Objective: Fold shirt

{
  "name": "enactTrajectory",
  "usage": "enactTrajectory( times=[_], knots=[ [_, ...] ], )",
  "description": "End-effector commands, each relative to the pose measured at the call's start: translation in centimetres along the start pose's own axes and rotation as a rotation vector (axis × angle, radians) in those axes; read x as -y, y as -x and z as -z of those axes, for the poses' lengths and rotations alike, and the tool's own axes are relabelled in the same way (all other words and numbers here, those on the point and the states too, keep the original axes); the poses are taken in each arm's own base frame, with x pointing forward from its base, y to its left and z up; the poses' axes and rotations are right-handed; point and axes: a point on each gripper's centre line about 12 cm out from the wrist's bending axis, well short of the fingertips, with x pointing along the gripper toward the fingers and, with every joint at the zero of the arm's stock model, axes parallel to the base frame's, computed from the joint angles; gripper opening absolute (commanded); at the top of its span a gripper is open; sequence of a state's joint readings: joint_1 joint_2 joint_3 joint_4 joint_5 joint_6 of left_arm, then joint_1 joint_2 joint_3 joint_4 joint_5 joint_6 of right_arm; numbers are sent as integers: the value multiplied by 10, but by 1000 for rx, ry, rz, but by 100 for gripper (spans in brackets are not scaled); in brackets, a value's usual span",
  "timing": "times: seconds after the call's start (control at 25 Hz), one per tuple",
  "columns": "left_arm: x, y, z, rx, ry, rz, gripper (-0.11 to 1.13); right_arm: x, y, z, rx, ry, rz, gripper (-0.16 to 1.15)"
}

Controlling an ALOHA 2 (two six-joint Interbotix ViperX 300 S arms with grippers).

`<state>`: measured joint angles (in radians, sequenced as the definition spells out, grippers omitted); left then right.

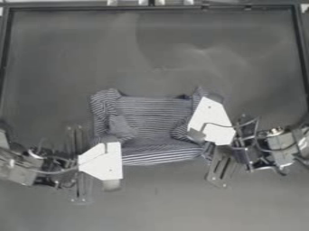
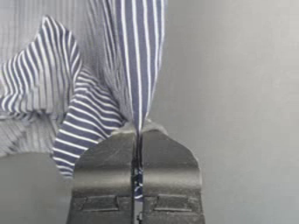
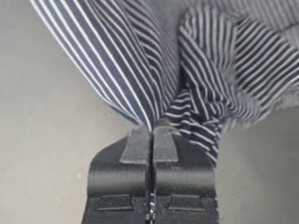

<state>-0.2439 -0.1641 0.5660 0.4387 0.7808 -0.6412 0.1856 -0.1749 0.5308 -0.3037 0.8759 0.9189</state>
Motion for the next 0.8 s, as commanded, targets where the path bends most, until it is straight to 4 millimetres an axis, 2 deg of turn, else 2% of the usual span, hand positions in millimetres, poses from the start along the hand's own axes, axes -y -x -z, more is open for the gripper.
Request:
enactTrajectory(
  times=[0.04,0.4,0.64,0.8],
  knots=[
    [-21,20,-12,51,69,-16,5,16,7,-12,33,-37,7,5],
    [-67,9,-14,21,142,-89,4,59,-3,-28,30,-61,72,5],
    [-99,-7,-7,-17,150,-136,4,87,-18,-35,36,-90,94,5],
    [-118,-24,4,-57,158,-159,4,105,-33,-38,44,-107,101,5]
  ],
)
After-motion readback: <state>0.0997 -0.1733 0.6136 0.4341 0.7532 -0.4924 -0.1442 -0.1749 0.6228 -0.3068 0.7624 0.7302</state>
